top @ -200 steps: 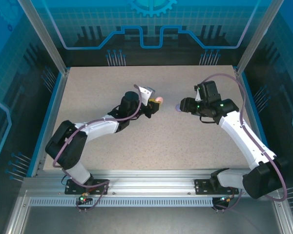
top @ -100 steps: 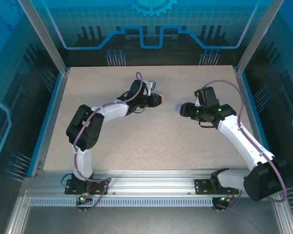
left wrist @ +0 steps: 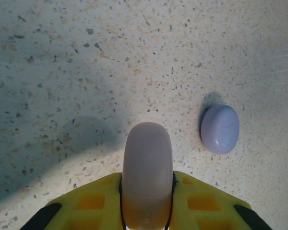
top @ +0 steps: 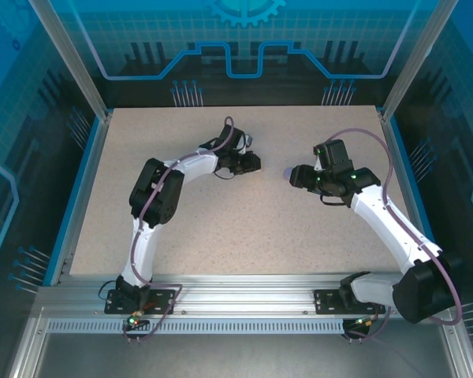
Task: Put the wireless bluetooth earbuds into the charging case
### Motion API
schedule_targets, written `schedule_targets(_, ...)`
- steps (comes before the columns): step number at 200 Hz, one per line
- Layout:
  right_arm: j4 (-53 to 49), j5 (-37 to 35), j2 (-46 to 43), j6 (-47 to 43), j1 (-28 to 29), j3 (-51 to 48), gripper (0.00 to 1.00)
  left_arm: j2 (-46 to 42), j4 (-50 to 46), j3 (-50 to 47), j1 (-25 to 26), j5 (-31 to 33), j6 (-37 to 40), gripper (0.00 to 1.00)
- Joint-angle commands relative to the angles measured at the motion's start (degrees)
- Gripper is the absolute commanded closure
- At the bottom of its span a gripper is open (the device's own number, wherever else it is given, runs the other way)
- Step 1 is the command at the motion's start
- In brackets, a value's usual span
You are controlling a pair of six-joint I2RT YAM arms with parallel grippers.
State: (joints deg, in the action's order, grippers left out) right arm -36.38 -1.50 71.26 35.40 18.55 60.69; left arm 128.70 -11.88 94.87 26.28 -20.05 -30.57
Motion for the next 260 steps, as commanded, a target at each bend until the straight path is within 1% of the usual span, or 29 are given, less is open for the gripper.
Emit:
schedule_targets(1,-0.37,-0.47,0.18,0.11,-1.01,1.18,0.36,1.89,-6.66,3.51,-0.5,-1.26,0.07,0.8)
schedule_targets(18,-0.83,-0.6,-0.31,-0.06,-0.97,1.67,0.36,2.34,-8.25,4.42,-0.89,-0.53,0.39,0.74)
schedule_targets(35,-1.17,-0.87,-0.86,-0.08,-0.97,1.89,0.36,2.35,-9.12,4.74,-1.36,0.0,0.67,0.64)
schedule_targets(51,-1.63,-1.12,-1.22,-0.11,-1.09,2.15,0.36,2.13,-9.9,4.89,-1.99,0.26,1.26,0.61)
schedule_targets(70,-2.02,-1.07,-1.62,-0.07,-1.07,2.5,0.35,1.88,-10.86,5.05,-2.71,0.55,1.74,0.53)
schedule_targets(95,-2.51,-1.28,-2.61,0.01,-1.06,2.86,0.34,0.44,-11.59,4.3,-3.75,1.1,2.67,0.48)
schedule_targets(146,-4.24,-2.89,-4.92,-0.75,-1.49,4.17,0.18,-4.79,-13.22,1.82,-7.78,2.12,5.2,0.4)
schedule_targets(159,-4.48,-2.98,-5.66,-1.27,-1.93,4.44,0.13,-6.68,-13.94,1.36,-8.8,2.38,6.28,0.37)
schedule_targets(173,-4.74,-3.16,-6.46,-1.8,-2.55,4.61,0.08,-9.16,-13.75,0.23,-9.54,3.1,7.36,0.32)
schedule_targets(198,-5.13,-2.97,-7.43,-2.59,-4.24,4.88,0.01,-13.38,-14.08,-1.17,-10.35,4.52,9.79,0.26)
schedule_targets(230,-5.47,-2.25,-7.09,-5.56,-6.33,5.28,0.0,-18.9,-14.54,-3.04,-10.73,7.31,13.28,0.24)
schedule_targets(246,-6.19,-5.42,-5.74,-6.74,-6.53,6.02,0.0,-22.47,-11.7,-6.48,-10.76,9.4,14.2,0.23)
schedule_targets(249,-6.02,-6.06,-5.58,-7.06,-6.63,6.02,0.0,-23.35,-10.82,-7.38,-10.73,9.87,14.29,0.21)
schedule_targets(254,-5.58,-7.12,-5.45,-7.61,-6.66,5.83,0.0,-24.87,-9.12,-9.14,-10.74,10.74,14.34,0.12)
schedule_targets(258,-5.07,-8.16,-5.44,-7.85,-6.67,5.69,0.0,-26.09,-7.65,-10.64,-10.73,11.48,14.31,0.08)
schedule_targets(260,-4.7,-8.52,-5.43,-8.05,-6.63,5.54,0.0,-26.72,-6.8,-11.43,-10.73,11.87,14.24,0.03)
